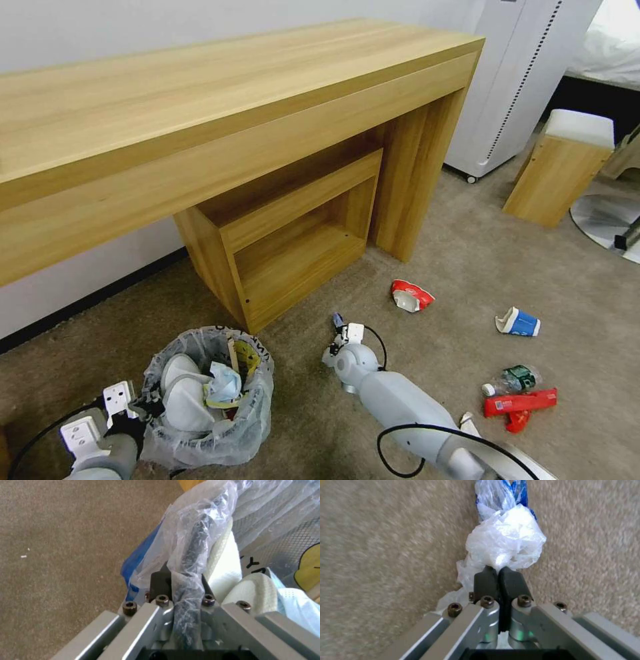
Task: Pick up the trash bin and place the garbage on the floor into it.
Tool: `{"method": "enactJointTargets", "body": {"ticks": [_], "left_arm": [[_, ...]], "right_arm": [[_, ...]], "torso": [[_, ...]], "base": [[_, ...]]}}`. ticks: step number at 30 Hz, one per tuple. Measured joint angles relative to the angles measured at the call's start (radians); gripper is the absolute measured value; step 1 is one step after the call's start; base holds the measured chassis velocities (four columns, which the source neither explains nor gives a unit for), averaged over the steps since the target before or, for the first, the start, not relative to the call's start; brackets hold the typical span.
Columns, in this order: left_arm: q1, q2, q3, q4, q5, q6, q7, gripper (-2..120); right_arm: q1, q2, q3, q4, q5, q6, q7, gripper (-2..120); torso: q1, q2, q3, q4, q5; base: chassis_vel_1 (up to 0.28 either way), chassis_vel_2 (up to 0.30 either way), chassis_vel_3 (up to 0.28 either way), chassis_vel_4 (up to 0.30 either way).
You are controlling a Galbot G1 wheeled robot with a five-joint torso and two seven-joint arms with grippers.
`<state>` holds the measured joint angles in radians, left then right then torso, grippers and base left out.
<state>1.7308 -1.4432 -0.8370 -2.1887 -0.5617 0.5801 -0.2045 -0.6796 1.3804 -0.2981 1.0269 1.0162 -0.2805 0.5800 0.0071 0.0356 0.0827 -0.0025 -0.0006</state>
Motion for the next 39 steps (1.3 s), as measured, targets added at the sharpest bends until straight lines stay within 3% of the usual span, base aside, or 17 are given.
{"method": "enactJointTargets", "body": {"ticks": [5,8,9,12,13,15,17,19,21,24,28,33,35,39], "left_arm": [[-0.004,0.004,-0.003,0.008,-0.001,0.000,0.000,1],[-0.011,0.009,-0.007,0.018,-0.004,-0.001,-0.002,1],[-0.011,0.009,-0.007,0.018,-0.004,-0.001,-0.002,1],[-0.019,0.009,-0.007,0.025,-0.006,-0.001,-0.003,1],[-0.019,0.009,-0.007,0.025,-0.006,-0.001,-0.003,1],[-0.023,0.008,-0.005,0.027,-0.006,-0.001,-0.003,1],[-0.024,0.007,-0.005,0.027,-0.006,-0.001,-0.003,1],[-0.026,0.005,-0.004,0.027,-0.006,0.000,-0.003,1],[-0.027,0.004,-0.004,0.025,-0.006,0.000,-0.003,1],[-0.027,0.003,-0.003,0.016,-0.006,0.000,-0.003,1],[-0.029,0.003,-0.003,0.010,-0.007,0.003,-0.003,1],[-0.038,0.002,0.001,0.004,-0.007,0.007,-0.005,1],[-0.040,-0.003,0.003,-0.002,-0.007,0.009,-0.005,1],[-0.041,-0.007,0.004,-0.009,-0.007,0.009,-0.006,1]], "right_arm": [[-0.031,-0.049,0.011,0.103,-0.007,0.030,-0.032,0],[-0.082,-0.133,0.029,0.261,-0.024,0.103,-0.112,0],[-0.082,-0.133,0.029,0.261,-0.024,0.103,-0.112,0],[-0.137,-0.263,0.055,0.422,-0.062,0.223,-0.242,0],[-0.137,-0.263,0.055,0.422,-0.062,0.223,-0.242,0],[-0.161,-0.341,0.066,0.540,-0.073,0.296,-0.317,0],[-0.163,-0.350,0.066,0.555,-0.074,0.307,-0.327,0],[-0.165,-0.419,0.053,0.690,-0.094,0.416,-0.441,0],[-0.156,-0.434,0.043,0.720,-0.096,0.443,-0.479,0],[-0.086,-0.475,-0.004,0.801,-0.079,0.531,-0.652,0],[0.000,-0.501,-0.080,0.854,-0.043,0.544,-0.724,0],[0.100,-0.513,-0.208,0.891,-0.009,0.528,-0.724,0],[0.166,-0.510,-0.331,0.891,-0.001,0.515,-0.708,0],[0.203,-0.499,-0.423,0.878,-0.002,0.505,-0.699,0]], "torso": [[0.000,0.000,0.000,0.0002,0.0001],[0.000,0.000,0.000,0.0002,0.0003],[0.000,0.000,0.000,0.0002,0.0003],[0.000,0.000,0.000,-0.0005,0.0001],[0.000,0.000,0.000,-0.0005,0.0001],[0.000,0.000,0.000,-0.0006,0.0000],[0.000,0.000,0.000,-0.0005,0.0000],[0.000,0.000,0.000,0.0001,0.0001],[0.000,0.000,0.000,0.0001,0.0001],[0.000,0.000,0.000,0.0001,0.0002],[0.000,0.000,0.000,0.0003,-0.0003],[0.000,0.000,0.000,0.0001,-0.0004],[0.000,0.000,0.000,0.0002,-0.0001],[0.000,0.000,0.000,0.0001,0.0000]], "base": [[0.000,0.000,0.000,0.000],[0.000,0.000,0.000,0.000],[0.000,0.000,0.000,0.000],[0.000,0.000,0.000,0.000],[0.000,0.000,0.000,0.000],[0.000,0.000,0.000,0.000],[0.000,0.000,0.000,0.000],[0.000,0.000,0.000,0.000],[0.000,0.000,0.000,0.000],[0.000,0.000,0.000,0.000],[0.000,0.000,0.000,0.000],[0.000,0.000,0.000,0.000],[0.000,0.000,0.000,0.000],[0.000,0.000,0.000,0.000]]}}
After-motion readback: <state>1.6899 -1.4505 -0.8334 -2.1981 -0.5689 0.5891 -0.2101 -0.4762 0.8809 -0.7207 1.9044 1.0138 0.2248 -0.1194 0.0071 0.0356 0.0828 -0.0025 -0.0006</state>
